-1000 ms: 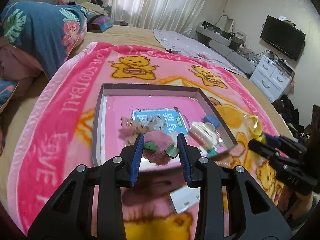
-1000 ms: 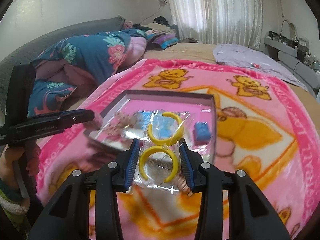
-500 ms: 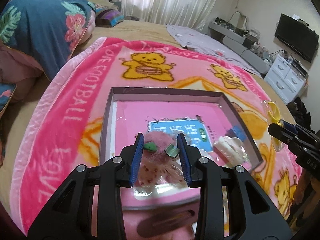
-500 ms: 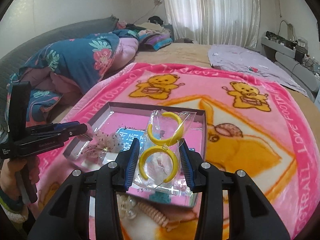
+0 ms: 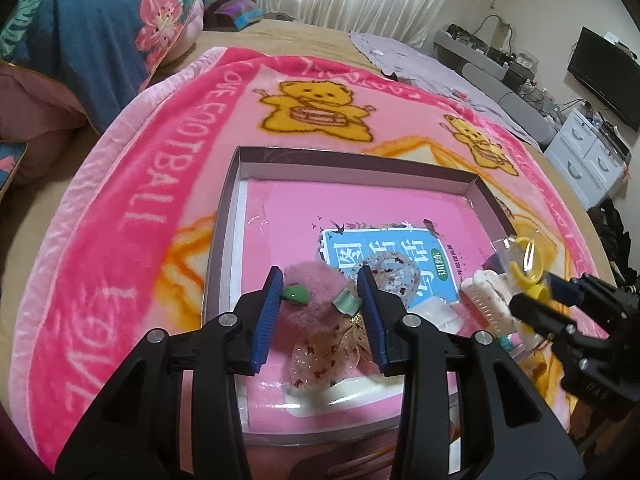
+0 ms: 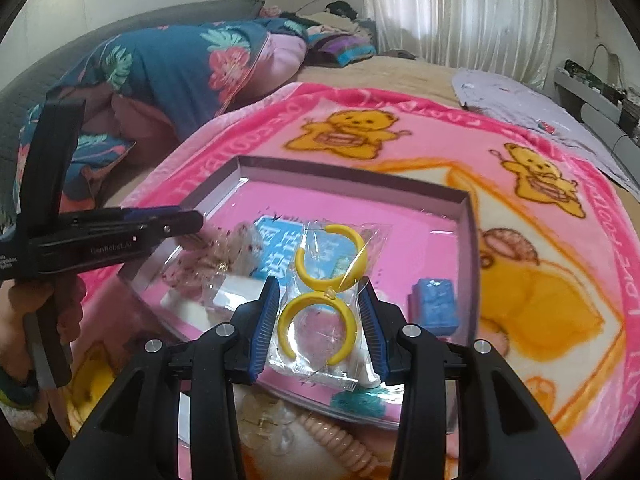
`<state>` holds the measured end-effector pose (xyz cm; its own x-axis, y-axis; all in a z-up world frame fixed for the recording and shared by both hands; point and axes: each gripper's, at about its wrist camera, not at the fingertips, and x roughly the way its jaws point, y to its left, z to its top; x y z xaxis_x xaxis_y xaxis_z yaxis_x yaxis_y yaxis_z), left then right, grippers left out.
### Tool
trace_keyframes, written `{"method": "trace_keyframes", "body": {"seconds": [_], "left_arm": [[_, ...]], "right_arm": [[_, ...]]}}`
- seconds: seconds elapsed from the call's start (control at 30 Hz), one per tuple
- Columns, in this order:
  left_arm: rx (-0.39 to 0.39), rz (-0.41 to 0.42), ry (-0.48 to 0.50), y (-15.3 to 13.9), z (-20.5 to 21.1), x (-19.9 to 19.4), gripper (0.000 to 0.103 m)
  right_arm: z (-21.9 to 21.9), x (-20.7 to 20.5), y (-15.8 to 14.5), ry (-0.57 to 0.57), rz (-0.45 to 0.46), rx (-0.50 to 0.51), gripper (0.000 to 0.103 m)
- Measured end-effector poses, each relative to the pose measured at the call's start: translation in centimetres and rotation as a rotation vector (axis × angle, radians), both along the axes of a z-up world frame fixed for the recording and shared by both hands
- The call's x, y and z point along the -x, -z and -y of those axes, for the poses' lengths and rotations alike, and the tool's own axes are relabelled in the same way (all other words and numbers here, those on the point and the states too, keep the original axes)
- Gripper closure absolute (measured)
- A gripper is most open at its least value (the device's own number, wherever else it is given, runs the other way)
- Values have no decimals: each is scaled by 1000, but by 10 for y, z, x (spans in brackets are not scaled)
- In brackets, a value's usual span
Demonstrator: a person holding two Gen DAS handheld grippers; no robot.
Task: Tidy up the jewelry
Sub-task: 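Carry the yellow hoops and pompom clip into the grey box and release both, then withdraw both tools from the box back over the remaining jewelry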
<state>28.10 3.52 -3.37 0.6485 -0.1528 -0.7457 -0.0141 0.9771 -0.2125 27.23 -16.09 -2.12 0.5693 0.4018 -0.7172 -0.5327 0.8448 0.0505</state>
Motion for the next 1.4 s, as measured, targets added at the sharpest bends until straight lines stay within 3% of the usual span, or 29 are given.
{"method": "trace_keyframes", "body": {"seconds": [0.53, 0.67, 0.8, 0.97, 1.17, 1.4], "left_arm": [[18, -6, -11, 1, -3, 19, 58], [18, 1, -17, -4, -3, 27, 52], [20, 9, -23, -11, -4, 35, 47], [26, 41, -38, -27, -6, 49, 37], [41, 91, -49, -48, -3, 72, 23], [49, 133, -53, -70, 5, 93, 11]], "right_arm": [[-17, 9, 15, -32, -11, 21, 62], [-14, 11, 11, -26, -5, 10, 46], [-5, 18, -2, -9, 28, -6, 38], [14, 28, -26, 35, 80, -52, 21], [38, 43, -52, 75, 118, -124, 13], [57, 63, -75, 107, 164, -156, 11]]}}
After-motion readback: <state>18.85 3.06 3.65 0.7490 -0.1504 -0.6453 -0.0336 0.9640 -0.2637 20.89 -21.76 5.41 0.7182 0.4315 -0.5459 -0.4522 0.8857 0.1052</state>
